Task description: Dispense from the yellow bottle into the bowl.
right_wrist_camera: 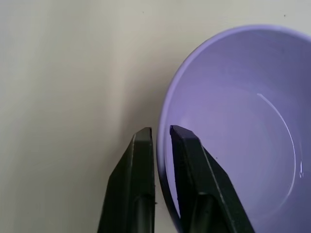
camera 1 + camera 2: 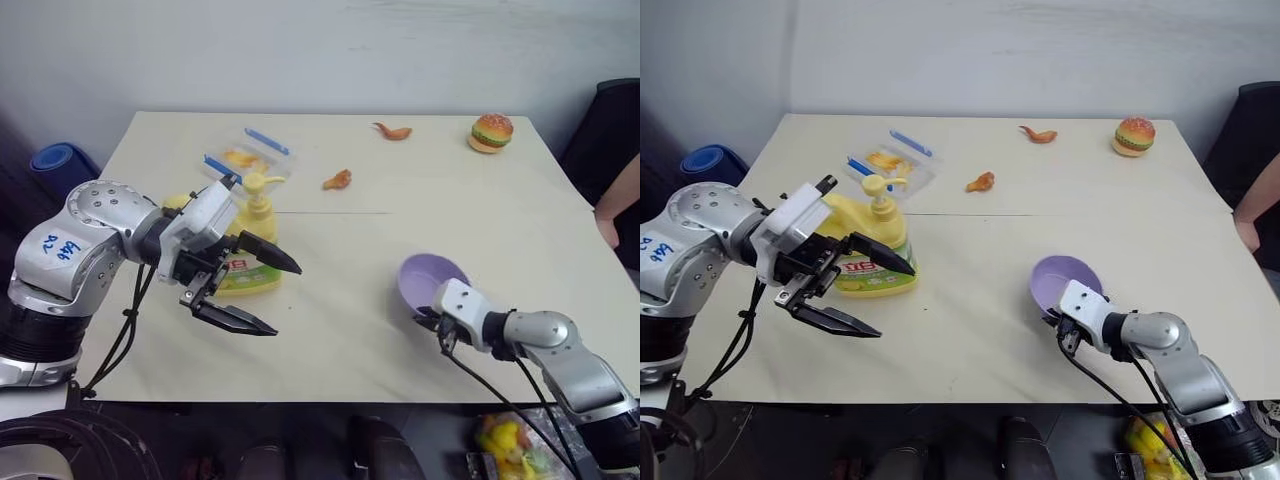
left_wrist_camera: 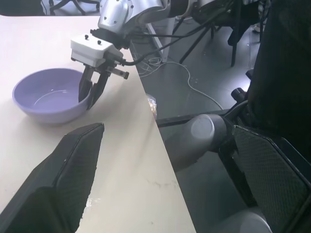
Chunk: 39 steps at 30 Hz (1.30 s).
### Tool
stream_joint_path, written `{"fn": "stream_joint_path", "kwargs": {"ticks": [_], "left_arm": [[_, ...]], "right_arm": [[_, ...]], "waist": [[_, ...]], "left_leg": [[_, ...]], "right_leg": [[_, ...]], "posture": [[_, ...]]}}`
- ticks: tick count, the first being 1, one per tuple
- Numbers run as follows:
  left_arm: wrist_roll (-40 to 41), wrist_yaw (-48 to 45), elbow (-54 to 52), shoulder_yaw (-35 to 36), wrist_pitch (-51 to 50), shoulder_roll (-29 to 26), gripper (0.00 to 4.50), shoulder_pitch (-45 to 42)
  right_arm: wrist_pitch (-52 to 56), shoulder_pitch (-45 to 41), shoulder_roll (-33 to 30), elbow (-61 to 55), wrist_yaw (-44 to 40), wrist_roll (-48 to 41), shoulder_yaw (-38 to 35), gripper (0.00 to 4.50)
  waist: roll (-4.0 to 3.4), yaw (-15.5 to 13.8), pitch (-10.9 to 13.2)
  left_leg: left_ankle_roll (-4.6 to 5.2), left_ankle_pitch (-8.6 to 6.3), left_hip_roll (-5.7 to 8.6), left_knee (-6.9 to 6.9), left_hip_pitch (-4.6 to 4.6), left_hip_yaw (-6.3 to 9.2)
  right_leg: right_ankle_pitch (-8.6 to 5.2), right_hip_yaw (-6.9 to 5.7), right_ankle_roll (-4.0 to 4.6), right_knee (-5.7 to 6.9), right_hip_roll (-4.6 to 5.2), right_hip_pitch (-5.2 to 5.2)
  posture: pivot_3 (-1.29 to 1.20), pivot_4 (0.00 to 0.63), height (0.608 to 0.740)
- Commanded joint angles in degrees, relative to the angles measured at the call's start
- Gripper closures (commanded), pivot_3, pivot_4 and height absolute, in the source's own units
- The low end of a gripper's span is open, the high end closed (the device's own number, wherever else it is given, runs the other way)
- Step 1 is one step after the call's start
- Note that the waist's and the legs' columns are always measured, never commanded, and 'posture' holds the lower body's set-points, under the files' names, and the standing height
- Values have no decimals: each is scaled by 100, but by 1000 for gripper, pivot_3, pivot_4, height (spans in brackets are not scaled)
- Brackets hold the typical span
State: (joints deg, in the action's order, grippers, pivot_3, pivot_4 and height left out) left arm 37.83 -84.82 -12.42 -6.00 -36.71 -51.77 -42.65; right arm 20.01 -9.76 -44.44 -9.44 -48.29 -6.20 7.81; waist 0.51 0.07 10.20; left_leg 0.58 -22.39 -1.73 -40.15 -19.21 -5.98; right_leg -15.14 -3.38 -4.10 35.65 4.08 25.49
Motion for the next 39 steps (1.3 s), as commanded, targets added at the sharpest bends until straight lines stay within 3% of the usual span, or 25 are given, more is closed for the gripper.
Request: {"fn": "stream_joint_path", "kwargs": {"ticks": [1, 4, 11, 17, 24, 30, 35, 39], "left_arm": [[-11, -16, 1, 84, 39, 29, 0, -191], [8, 39, -1, 119, 18, 62, 0, -216], [320, 381, 118, 604, -338, 74, 0, -481], [455, 713, 874, 1256, -601, -107, 0, -1229], [-261, 612, 2288, 1165, 18, -347, 0, -2023], [-755, 471, 3089, 890, 453, -181, 1454, -2215], [-991, 509, 3411, 817, 696, 74, 2960, -2254], [-1108, 516, 3468, 775, 772, 257, 4177, -2200]], "right_arm": [[-133, -17, 70, 61, -44, 88, 63, 3921], [-173, -81, 118, 165, -20, 133, 61, 4457], [-91, -638, -214, -90, -412, 149, -55, 4457], [232, -2101, -371, -107, -1226, 84, 237, 4457], [388, -4605, 523, 1084, -2197, 278, 1231, 4457], [74, -5753, 1385, 2332, -2418, 550, 1656, 4500], [-211, -6136, 1741, 2904, -2591, 667, 1738, 4500], [-238, -6335, 1917, 3081, -2734, 681, 1707, 4500]], "waist": [[0, -8, 0], [5, 0, -3], [6, 15, -1], [4, 31, 6], [3, 130, 10], [3, 167, 10], [2, 176, 10], [2, 198, 11]], "left_leg": [[0, 0, 0, -1, -2, 2], [1, 0, 1, -3, 1, 0], [1, 0, -2, -5, 0, 0], [0, 0, -1, -9, 1, -4], [-3, 1, 2, -4, -6, -10], [6, -1, 2, -12, -33, -4], [7, -1, 4, -78, -139, 20], [7, -1, 5, -99, -156, 40]], "right_leg": [[0, 0, 0, 0, 1, 0], [0, 1, -1, 2, 2, -2], [1, 19, -1, 20, 1, 0], [0, 16, 0, 25, -5, 6], [1, -25, -1, 31, -16, 18], [1, -47, -1, 31, 13, 27], [3, -79, -4, 66, 27, 118], [3, -108, -4, 73, 37, 118]], "posture": [[0, 150, 740], [0, 150, 740], [0, 150, 740], [0, 150, 740], [0, 150, 740], [0, 150, 740], [0, 150, 740], [0, 150, 740]]}}
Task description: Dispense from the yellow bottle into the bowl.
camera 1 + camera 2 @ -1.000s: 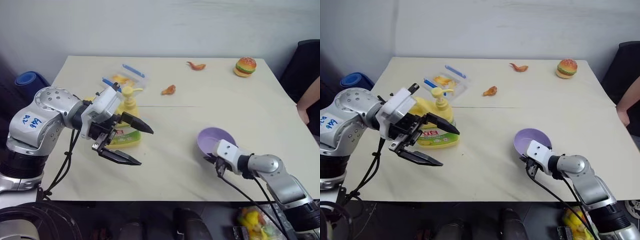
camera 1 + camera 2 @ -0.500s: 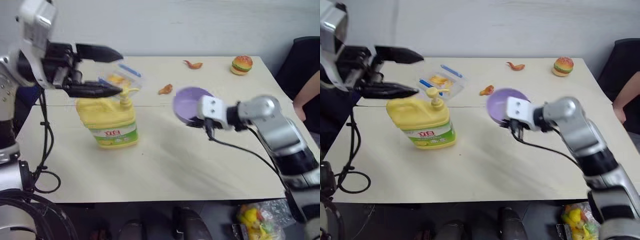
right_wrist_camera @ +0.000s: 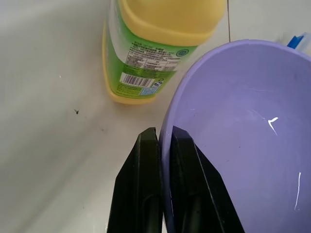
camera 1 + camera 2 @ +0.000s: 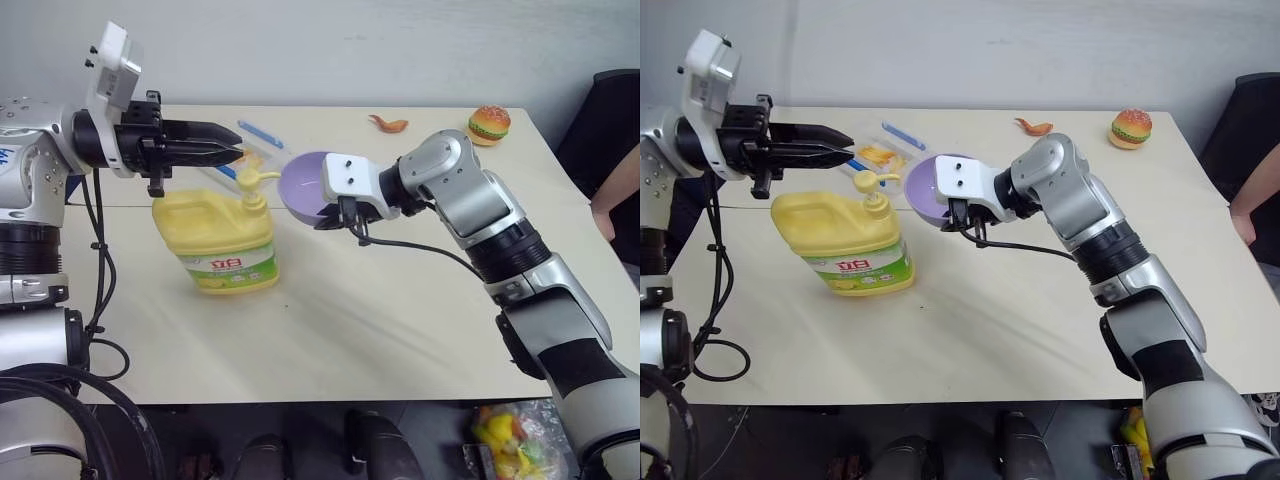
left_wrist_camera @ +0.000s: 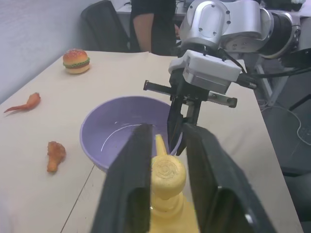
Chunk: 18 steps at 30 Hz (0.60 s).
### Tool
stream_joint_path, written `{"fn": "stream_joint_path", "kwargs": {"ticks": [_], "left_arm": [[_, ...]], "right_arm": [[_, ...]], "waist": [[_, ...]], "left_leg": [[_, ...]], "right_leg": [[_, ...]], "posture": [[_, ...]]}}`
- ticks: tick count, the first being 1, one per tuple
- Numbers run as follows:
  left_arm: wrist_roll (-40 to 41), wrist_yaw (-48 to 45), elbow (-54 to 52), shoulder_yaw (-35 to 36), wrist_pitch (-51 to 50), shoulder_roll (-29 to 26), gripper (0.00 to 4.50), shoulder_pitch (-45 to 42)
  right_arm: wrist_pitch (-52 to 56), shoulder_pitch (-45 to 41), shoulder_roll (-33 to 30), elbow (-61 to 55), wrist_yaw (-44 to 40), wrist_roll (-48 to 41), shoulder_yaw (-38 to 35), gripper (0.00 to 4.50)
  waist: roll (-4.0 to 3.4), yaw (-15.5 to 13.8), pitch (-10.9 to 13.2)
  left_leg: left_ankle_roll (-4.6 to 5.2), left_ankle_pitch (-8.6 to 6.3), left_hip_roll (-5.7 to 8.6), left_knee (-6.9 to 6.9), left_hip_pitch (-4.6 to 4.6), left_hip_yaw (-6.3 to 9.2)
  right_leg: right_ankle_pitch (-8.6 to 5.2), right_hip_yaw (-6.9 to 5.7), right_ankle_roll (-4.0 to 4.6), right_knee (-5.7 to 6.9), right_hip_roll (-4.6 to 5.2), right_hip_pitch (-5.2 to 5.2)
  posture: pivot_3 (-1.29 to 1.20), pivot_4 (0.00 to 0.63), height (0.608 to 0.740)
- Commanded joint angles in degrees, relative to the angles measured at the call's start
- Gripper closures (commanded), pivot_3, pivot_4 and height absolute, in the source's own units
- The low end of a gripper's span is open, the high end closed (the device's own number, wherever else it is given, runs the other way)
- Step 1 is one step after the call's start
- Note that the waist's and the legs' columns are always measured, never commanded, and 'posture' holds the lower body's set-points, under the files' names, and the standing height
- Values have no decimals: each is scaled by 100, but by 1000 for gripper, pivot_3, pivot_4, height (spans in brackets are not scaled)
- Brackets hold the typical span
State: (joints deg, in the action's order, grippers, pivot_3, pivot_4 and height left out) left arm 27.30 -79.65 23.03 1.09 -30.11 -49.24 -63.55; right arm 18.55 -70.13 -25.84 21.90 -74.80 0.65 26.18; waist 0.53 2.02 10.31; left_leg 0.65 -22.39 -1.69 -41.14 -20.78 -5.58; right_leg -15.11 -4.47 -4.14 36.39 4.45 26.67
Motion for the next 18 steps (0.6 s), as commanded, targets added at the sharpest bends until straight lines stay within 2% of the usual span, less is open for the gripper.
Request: {"fn": "stream_joint_path", "kwargs": {"ticks": [1, 9, 18], "left_arm": [[-81, -1, -81, 59, 128, 33, 4453, -93], [-220, -81, -194, 2, 216, 136, 4482, 64], [-356, -90, -171, -28, 318, 170, 4482, 150]], "right_arm": [[-64, -336, 84, -40, -115, -13, -142, 4500], [332, -763, 274, 64, -390, -177, -273, 4500], [451, -968, 209, 103, -568, -246, -363, 4500]], "waist": [[0, 5, 0], [0, 17, 0], [0, 16, 0]], "left_leg": [[0, 0, 1, -3, 0, 2], [-1, 1, 0, -9, 0, 8], [-1, 0, 1, -14, -9, 17]], "right_leg": [[0, 0, 0, 4, 1, 0], [0, -3, 0, 15, 4, 0], [0, -13, 0, 14, 7, 0]], "posture": [[0, 150, 740], [0, 150, 740], [0, 150, 740]]}}
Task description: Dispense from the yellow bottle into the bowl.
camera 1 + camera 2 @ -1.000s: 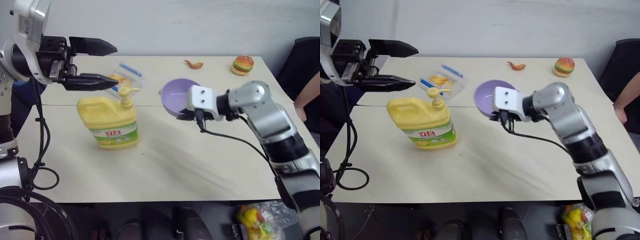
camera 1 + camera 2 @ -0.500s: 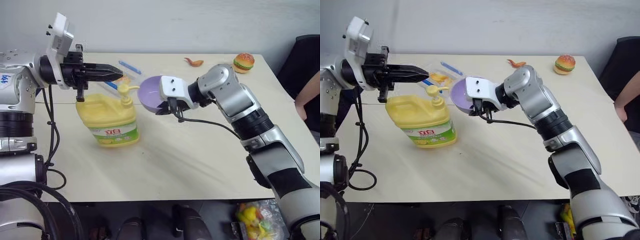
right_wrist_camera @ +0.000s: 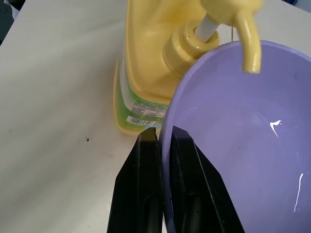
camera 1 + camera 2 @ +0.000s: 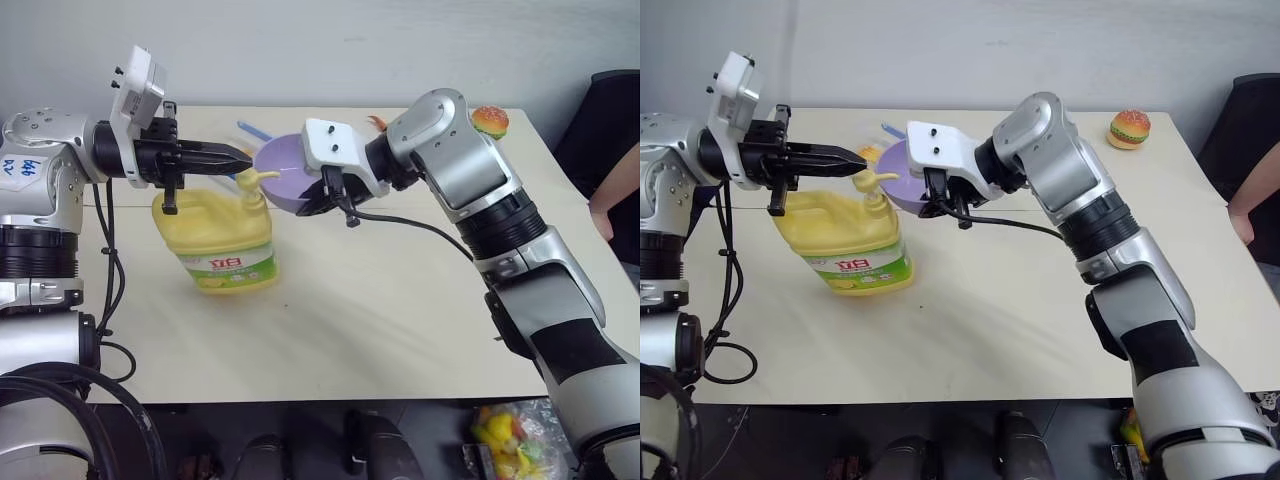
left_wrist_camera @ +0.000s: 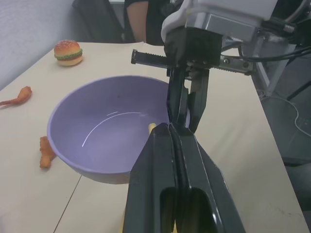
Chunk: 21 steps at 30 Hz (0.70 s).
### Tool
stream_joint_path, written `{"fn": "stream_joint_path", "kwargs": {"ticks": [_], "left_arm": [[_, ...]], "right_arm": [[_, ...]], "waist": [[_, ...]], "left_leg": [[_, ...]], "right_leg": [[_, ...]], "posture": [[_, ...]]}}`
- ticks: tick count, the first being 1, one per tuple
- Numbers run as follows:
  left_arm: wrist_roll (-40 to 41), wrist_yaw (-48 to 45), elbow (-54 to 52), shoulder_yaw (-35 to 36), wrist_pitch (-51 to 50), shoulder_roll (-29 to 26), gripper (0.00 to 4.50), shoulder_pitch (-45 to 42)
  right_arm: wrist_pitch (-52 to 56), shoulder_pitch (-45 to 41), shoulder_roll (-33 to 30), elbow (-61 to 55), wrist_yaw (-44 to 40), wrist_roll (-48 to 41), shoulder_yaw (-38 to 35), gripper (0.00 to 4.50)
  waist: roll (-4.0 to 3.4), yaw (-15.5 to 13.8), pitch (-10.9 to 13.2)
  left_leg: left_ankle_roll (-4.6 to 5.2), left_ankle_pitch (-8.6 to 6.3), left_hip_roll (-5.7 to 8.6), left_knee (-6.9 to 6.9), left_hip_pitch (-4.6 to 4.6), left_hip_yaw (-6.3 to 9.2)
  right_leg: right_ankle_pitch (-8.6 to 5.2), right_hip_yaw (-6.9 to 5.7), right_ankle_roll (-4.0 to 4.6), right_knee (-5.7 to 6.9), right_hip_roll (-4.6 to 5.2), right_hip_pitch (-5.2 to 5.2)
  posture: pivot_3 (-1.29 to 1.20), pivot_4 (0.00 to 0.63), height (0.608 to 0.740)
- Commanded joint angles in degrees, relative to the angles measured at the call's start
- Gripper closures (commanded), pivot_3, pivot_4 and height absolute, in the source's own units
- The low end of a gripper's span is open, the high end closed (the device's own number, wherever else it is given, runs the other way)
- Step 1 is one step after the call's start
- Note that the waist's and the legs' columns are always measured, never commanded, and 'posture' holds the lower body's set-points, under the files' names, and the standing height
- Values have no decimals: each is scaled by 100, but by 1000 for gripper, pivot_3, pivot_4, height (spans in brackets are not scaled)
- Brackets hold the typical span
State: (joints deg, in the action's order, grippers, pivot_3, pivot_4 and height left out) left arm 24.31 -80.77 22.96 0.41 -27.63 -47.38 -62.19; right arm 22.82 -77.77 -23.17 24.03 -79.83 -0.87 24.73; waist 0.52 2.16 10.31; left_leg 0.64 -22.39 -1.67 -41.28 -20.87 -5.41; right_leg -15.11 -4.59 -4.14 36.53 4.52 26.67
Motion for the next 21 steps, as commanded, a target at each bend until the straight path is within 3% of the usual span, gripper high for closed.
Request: {"fn": "stream_joint_path", "kwargs": {"ticks": [1, 12, 21], "left_arm": [[-107, 26, -179, -4, 103, -8, 4482, 52], [-695, 307, -25, -343, 663, 173, 4482, 282], [-705, 277, 29, -340, 581, 147, 4482, 264]], "right_arm": [[71, -212, -53, -127, -80, -120, -247, 4500], [233, -225, -94, -329, -225, -201, -272, 4500], [196, -194, -127, -368, -275, -199, -253, 4500]], "waist": [[0, 3, 0], [0, -24, 0], [0, -24, 0]], "left_leg": [[0, 0, 0, 0, 0, 0], [0, 0, 2, -13, -1, 5], [0, 0, 2, -18, 4, 3]], "right_leg": [[0, 0, 0, 0, 0, 0], [0, -3, 0, 13, 4, -2], [0, 0, 0, 25, 4, -3]], "posture": [[0, 150, 740], [0, 150, 740], [0, 150, 740]]}}
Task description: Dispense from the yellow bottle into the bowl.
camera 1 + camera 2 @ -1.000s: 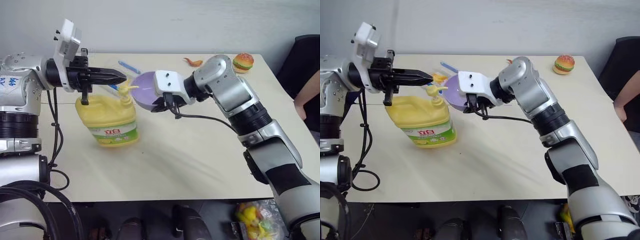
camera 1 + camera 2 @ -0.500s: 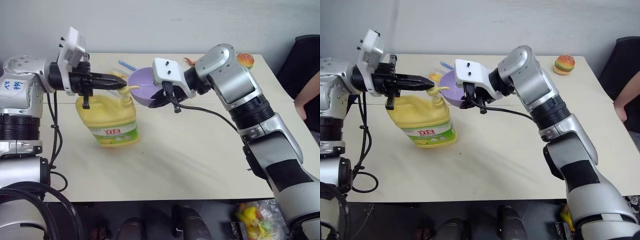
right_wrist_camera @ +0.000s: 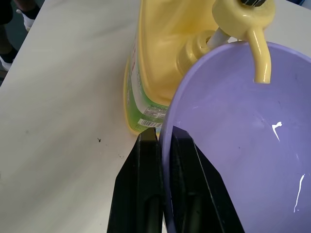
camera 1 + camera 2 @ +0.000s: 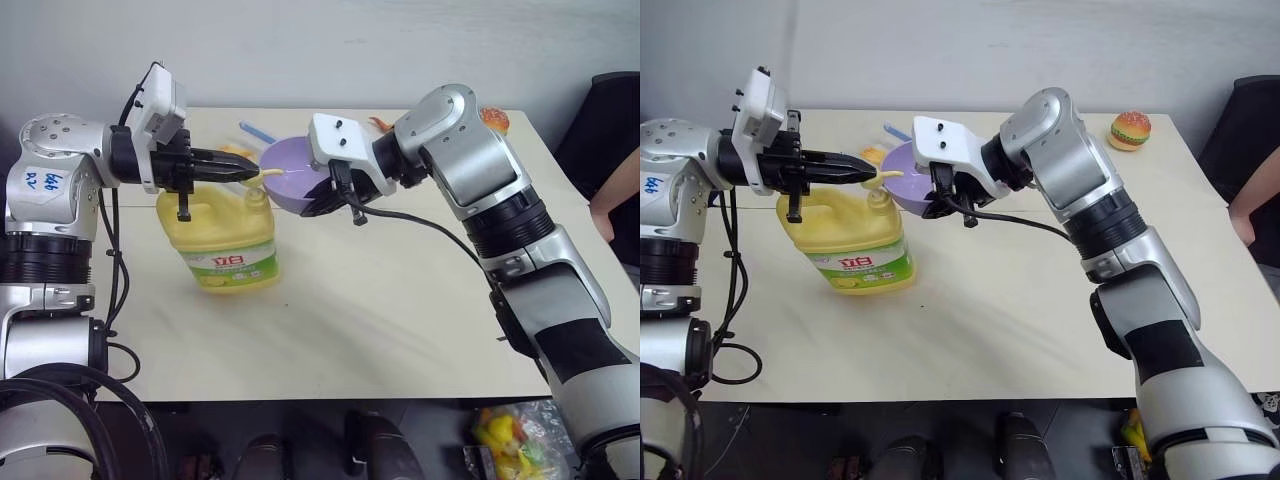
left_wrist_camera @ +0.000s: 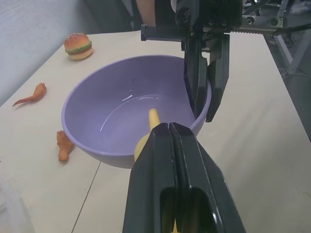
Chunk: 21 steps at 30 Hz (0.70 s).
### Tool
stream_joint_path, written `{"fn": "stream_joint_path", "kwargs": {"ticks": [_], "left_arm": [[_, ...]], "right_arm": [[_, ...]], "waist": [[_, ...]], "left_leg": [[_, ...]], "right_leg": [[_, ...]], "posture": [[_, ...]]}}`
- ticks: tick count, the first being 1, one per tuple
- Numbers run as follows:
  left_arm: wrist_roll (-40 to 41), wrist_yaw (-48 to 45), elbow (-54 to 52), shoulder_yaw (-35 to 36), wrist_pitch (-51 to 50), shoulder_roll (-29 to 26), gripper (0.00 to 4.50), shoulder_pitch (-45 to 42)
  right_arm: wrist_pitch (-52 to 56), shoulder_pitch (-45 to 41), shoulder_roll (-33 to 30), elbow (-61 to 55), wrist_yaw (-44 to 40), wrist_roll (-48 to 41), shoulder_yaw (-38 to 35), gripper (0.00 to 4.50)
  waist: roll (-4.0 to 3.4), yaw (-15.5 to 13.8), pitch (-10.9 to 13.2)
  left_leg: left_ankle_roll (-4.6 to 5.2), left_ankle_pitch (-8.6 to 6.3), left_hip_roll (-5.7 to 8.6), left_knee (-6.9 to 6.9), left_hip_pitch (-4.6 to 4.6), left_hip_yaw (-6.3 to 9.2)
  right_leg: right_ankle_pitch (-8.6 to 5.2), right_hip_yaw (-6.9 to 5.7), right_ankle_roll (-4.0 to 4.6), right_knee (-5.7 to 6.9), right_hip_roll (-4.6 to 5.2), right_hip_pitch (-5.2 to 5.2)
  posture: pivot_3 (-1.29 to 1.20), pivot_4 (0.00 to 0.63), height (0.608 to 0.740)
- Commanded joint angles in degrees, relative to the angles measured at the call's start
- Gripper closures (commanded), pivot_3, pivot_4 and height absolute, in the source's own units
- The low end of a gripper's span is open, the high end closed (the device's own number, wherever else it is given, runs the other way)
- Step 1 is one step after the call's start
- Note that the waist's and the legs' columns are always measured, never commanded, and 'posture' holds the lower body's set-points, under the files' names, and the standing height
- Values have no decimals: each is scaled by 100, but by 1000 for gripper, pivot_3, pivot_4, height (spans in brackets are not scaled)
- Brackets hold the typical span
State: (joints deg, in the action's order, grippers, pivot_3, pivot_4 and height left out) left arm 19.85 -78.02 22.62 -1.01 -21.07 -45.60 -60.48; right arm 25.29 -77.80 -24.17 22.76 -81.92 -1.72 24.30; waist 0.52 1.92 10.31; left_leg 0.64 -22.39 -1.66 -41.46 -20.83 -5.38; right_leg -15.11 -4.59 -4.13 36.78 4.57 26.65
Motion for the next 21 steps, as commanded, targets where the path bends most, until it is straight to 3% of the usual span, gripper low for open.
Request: {"fn": "stream_joint_path", "kwargs": {"ticks": [1, 21], "left_arm": [[-258, 3, 35, -215, -126, -33, 4482, 142], [-618, 349, -97, -586, -207, 5, 4482, 893]], "right_arm": [[-57, -180, -30, -258, -79, -116, -202, 4500], [-106, -45, -67, -437, -165, -82, -151, 4500]], "waist": [[0, 0, 0], [-25, -18, -21]], "left_leg": [[0, 0, 0, 0, 0, 0], [0, 0, 2, 8, 51, -13]], "right_leg": [[0, 0, 0, 0, 0, 0], [-1, 19, 2, 11, 6, -37]], "posture": [[0, 150, 740], [0, 150, 740]]}}
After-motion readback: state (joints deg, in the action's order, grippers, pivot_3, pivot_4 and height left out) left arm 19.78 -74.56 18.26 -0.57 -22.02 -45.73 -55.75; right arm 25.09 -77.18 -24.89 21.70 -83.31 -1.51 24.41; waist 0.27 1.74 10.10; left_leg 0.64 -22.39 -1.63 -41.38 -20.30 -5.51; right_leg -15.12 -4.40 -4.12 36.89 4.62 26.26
